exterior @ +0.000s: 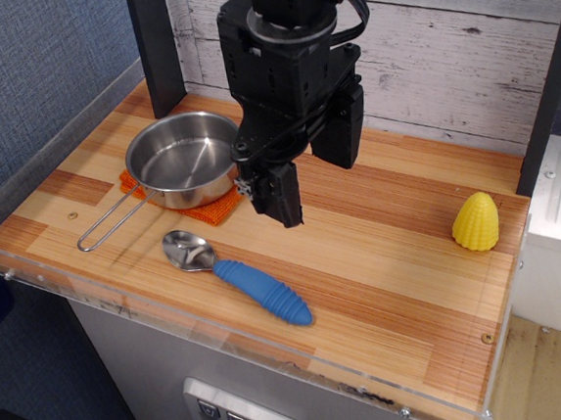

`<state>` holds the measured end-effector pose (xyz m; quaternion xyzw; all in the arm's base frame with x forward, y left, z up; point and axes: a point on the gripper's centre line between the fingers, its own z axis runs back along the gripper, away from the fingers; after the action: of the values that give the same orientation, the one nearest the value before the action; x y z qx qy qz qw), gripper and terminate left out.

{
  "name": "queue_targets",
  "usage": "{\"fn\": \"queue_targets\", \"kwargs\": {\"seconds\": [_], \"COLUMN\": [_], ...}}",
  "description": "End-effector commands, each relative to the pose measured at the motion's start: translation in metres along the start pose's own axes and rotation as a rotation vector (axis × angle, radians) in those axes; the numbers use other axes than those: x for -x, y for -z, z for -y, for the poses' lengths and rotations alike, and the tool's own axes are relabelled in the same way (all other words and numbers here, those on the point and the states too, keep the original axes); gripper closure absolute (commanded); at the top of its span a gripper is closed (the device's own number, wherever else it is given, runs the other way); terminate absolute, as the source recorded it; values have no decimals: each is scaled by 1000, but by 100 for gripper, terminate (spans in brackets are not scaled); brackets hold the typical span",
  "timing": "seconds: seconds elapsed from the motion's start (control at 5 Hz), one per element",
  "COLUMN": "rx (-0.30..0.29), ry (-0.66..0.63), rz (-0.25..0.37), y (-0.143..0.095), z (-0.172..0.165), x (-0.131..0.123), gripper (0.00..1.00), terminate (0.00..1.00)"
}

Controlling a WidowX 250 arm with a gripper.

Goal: Pick up the yellow sponge and put it into the pot.

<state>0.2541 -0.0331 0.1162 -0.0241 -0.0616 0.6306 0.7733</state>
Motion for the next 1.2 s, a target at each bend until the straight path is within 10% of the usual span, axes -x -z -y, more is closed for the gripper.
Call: {"fn": "queue_targets", "kwargs": {"seconds": [0.0, 1.0], "rx": [0, 19], "ry": [0, 16], "rz": [0, 42], "y": [0, 41], "z": [0, 89], "x": [0, 68], "gripper": [0, 0], "terminate": [0, 0]}}
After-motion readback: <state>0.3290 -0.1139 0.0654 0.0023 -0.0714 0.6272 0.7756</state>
